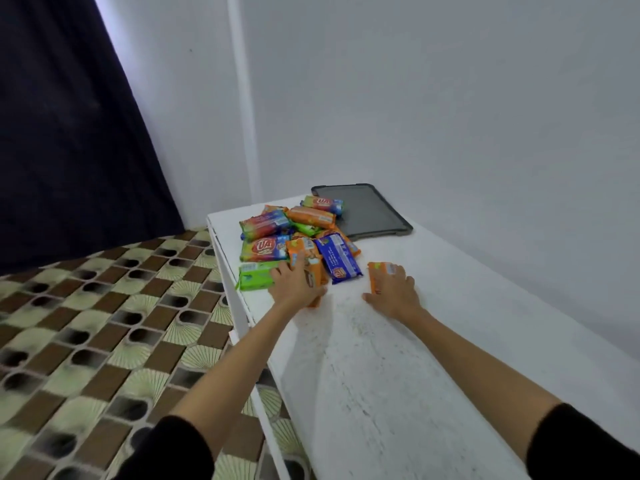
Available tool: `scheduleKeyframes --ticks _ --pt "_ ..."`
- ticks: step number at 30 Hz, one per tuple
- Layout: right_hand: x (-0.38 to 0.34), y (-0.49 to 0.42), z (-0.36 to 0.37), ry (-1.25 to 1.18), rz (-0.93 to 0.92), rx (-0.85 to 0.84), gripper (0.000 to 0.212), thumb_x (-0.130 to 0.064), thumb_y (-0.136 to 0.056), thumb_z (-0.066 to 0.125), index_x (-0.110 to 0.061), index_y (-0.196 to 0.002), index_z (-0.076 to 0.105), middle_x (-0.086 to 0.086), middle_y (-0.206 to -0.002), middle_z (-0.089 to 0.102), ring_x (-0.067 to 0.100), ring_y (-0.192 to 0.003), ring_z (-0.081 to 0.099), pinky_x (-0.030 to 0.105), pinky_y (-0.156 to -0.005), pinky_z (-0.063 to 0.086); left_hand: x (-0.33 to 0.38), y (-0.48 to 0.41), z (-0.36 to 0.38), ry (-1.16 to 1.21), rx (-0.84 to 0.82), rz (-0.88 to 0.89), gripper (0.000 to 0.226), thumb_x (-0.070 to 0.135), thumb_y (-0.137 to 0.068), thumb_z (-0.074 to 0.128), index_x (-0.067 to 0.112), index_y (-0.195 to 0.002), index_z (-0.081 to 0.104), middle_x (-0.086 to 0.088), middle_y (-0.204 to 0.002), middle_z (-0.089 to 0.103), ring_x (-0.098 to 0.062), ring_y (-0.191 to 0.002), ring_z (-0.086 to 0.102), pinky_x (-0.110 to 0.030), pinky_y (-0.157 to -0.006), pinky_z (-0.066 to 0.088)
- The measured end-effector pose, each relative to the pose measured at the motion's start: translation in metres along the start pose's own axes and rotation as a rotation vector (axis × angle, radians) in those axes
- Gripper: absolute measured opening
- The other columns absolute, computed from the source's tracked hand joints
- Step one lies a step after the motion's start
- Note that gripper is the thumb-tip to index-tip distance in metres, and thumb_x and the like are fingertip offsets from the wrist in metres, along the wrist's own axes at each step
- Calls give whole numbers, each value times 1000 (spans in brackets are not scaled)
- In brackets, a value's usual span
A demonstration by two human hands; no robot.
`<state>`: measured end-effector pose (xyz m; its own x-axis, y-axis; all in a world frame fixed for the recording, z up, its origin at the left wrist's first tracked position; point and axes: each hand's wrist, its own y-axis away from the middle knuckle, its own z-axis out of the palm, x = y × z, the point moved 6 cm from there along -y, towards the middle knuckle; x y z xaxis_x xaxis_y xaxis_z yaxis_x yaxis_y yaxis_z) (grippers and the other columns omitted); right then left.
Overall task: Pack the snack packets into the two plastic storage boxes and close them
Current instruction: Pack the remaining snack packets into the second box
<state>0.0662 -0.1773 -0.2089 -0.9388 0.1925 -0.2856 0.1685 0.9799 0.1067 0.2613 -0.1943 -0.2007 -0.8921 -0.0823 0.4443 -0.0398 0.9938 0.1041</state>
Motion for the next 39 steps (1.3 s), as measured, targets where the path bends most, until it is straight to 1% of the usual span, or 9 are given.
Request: scheduleKeyframes --ticks 5,8,11,14,17,21,28,34,39 --pt "4 0 5 45 1 -23 66 -30 -88 54 -25 -145 22 20 -146 24 38 -130 29 41 -104 33 6 -2 -2 -154 -38 115 81 28 -84 65 30 -146 13 -15 -145 26 -35 -134 23 -45 -101 37" --pt "4 12 8 133 20 -148 71 -24 -91 49 -29 -148 6 22 -149 12 41 -132 23 46 -106 32 7 2 2 -296 -155 209 82 19 -85 62 29 -146 10 -17 -147 21 -37 -134 20 -44 -103 36" --pt "2 29 12 250 13 -290 78 -23 -92 47 -31 -148 -6 25 -150 2 44 -135 18 53 -109 28 3 8 3 -381 -222 240 84 24 -85 62 31 -147 5 -16 -150 14 -38 -136 19 -44 -104 34" --pt "-1 36 9 284 -10 -319 83 -23 -90 52 -29 -147 -7 22 -150 4 42 -135 20 55 -109 29 2 13 2 -330 -159 236 78 39 -85 61 32 -146 13 -16 -149 17 -37 -134 24 -45 -104 35" --pt "-2 31 7 141 4 -244 77 -26 -93 49 -33 -147 -5 20 -149 11 38 -135 18 50 -106 31 2 16 0 -269 -40 230 73 42 -84 62 32 -144 21 -15 -145 24 -35 -130 31 -44 -100 40" --pt "-3 32 11 91 7 -76 60 -30 -98 40 -33 -148 8 20 -146 22 35 -132 25 47 -103 35 1 17 -1 -233 -21 231 70 42 -81 65 33 -141 30 -11 -141 30 -33 -125 37 -41 -94 45" --pt "3 35 -9 18 -13 -3 62 -27 -91 55 -34 -144 24 17 -138 31 34 -128 32 38 -97 41 12 24 -6 -163 -53 226 68 45 -76 70 36 -136 40 -8 -136 38 -28 -120 45 -37 -90 48" --pt "32 55 -62 -46 -52 74 62 -28 -80 66 -36 -136 40 19 -128 46 37 -120 41 38 -94 40 69 44 -18 -156 -25 410 72 46 -76 69 36 -139 35 -8 -137 38 -25 -122 41 -33 -89 43" --pt "72 105 -130 -102 -25 184 64 -25 -73 72 -38 -130 46 17 -121 49 33 -115 45 30 -80 37 143 81 -38 -68 -28 619 72 43 -77 69 37 -139 34 -6 -129 42 -22 -113 46 -28 -79 39"
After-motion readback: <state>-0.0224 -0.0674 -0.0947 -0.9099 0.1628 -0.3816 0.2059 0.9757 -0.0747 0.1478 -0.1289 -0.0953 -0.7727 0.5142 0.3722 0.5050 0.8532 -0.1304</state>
